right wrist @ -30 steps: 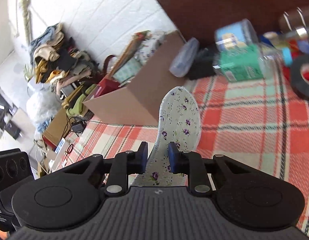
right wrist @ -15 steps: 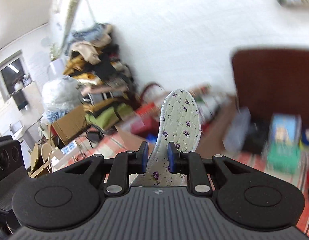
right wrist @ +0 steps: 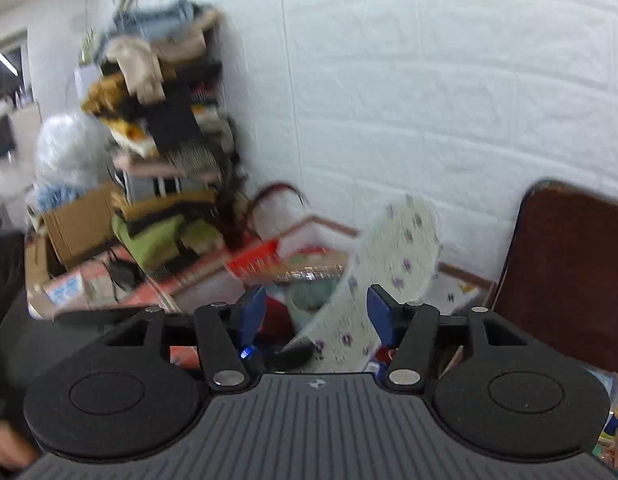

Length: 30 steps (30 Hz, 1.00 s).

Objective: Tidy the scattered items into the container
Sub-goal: 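Carry the insoles over the cardboard box and open both grippers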

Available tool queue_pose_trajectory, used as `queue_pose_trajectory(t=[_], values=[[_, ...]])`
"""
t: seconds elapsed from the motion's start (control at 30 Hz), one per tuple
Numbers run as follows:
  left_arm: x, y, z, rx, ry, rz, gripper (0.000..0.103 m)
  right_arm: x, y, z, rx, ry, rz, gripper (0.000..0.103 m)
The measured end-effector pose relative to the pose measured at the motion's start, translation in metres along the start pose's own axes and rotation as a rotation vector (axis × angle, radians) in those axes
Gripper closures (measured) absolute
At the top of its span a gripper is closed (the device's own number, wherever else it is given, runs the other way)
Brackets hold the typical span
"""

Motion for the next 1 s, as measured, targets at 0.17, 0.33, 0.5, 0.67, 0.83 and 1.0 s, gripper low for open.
queue_pose_trajectory(t=[0.17, 0.33, 0.5, 0.67, 0.83, 1.0], values=[[-0.017, 0.028, 0.004, 0.054, 0.02, -0.036, 0.039, -0.025, -0.02, 0.035, -0.026, 0.06, -0.007, 0.044], [-0.015, 0.029, 0.001, 0.055, 0.008, -0.045, 0.037, -0.037, -0.027, 0.046, -0.043, 0.094, -0.008, 0.044], [-0.016, 0.024, 0.004, 0.029, -0.007, -0.064, 0.025, -0.04, -0.022, 0.047, -0.039, 0.101, -0.021, 0.044], [-0.01, 0.022, 0.007, -0.01, -0.032, -0.116, 0.02, -0.047, -0.012, 0.049, -0.002, 0.131, -0.055, 0.058], [0.013, 0.024, 0.007, 0.012, -0.077, -0.135, 0.0, -0.031, -0.014, 0.048, -0.024, 0.101, -0.057, 0.057], [0.039, 0.018, 0.012, -0.013, -0.109, -0.158, 0.0, 0.01, -0.015, 0.043, -0.01, 0.021, -0.044, 0.039]])
Point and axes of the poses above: each gripper's, at about its wrist camera, not at the fingertips, and x roughly against the way its jaws point, y to its left, z to its underside, the point moved 2 cm from there along -x, roughly the way its jaws point, and after that the axes turned 10 degrees about x, right-handed, at the moved point
